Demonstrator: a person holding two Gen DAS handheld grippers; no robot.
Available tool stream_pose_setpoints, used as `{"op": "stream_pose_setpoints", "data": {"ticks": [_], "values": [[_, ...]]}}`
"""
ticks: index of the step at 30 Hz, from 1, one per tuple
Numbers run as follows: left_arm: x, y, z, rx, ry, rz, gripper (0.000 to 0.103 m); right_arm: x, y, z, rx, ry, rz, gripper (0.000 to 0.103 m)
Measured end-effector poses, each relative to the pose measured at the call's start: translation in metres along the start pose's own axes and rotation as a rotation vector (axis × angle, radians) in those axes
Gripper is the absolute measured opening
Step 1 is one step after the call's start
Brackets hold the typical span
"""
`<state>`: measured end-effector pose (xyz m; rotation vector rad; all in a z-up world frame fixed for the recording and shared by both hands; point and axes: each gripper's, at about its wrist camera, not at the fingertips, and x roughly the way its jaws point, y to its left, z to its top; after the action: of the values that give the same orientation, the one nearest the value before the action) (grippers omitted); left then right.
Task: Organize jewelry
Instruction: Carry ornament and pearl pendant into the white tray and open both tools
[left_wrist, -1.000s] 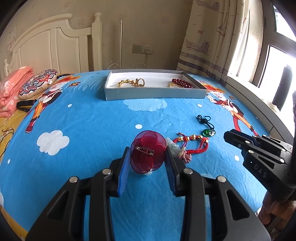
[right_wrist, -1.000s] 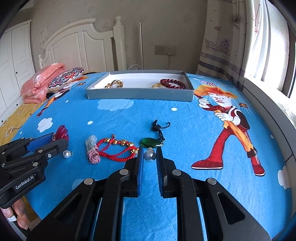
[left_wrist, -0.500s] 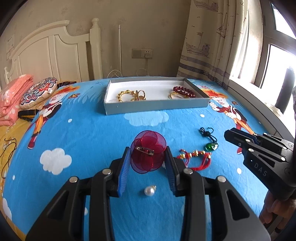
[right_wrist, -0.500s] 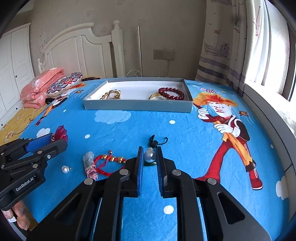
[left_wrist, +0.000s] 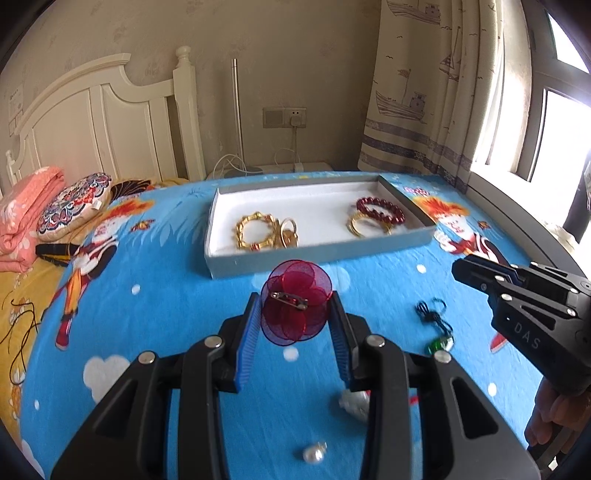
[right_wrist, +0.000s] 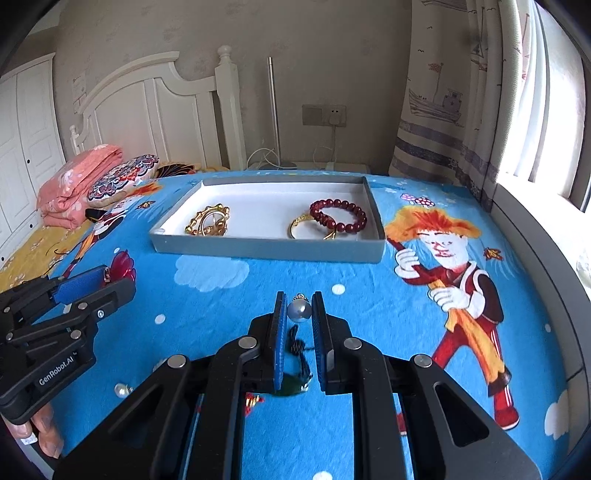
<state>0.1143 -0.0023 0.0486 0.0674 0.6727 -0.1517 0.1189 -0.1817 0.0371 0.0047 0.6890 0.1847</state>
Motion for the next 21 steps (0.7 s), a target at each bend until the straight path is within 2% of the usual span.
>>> {"op": "stream_pose_setpoints", "data": {"ticks": [13, 21], "values": [[0.034, 0.001, 0.048, 0.005, -0.004, 0.012, 0.035, 0.031, -0.01, 0.056, 0.011, -0.013, -0.003, 0.015], [0.07, 0.005, 0.075, -0.004, 0.004, 0.038, 0.035, 0.066, -0.015, 0.083, 0.021, -0.011, -0.013, 0.015]]}}
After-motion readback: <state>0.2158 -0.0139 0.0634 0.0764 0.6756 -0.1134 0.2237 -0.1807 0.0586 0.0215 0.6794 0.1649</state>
